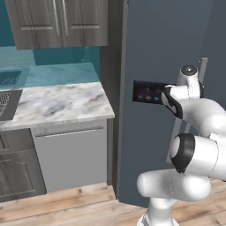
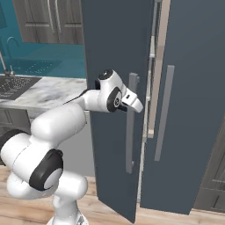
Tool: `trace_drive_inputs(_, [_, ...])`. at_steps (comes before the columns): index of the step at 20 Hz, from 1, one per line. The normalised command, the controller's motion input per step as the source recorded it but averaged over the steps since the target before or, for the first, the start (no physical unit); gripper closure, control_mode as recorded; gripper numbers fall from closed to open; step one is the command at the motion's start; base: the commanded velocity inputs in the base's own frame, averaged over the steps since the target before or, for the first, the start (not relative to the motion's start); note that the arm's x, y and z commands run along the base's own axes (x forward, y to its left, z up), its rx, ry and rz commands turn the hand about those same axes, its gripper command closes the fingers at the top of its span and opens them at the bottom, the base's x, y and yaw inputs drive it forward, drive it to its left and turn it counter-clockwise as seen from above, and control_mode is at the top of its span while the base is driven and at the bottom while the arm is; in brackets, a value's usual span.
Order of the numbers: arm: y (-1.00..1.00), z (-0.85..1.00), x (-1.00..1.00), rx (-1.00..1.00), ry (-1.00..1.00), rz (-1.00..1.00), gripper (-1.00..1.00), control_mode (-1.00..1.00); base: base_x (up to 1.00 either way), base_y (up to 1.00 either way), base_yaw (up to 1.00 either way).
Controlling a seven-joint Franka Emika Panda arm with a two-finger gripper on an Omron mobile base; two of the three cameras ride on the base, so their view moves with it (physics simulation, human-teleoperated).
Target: Take the bottled waters from the counter and place them in the freezer to freeze. Close the freezer door after placing the bottles.
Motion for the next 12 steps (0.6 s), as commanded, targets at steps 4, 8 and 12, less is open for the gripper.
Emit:
trace_drive_inputs(4, [-0.11,0.00,0.31,0.04,-0.07,0.07,-1.00,-1.00,0.00,0.00,0.00])
trace_drive_inputs(8, [-0.03,0.00,0.18,0.00,-0.02,0.07,-1.00,-1.00,0.00,0.00,0.00])
trace_drive_inputs(12, [-0.13,0.00,0.16,0.00,0.00,0.09,-1.00,-1.00,0.00,0.00,0.00])
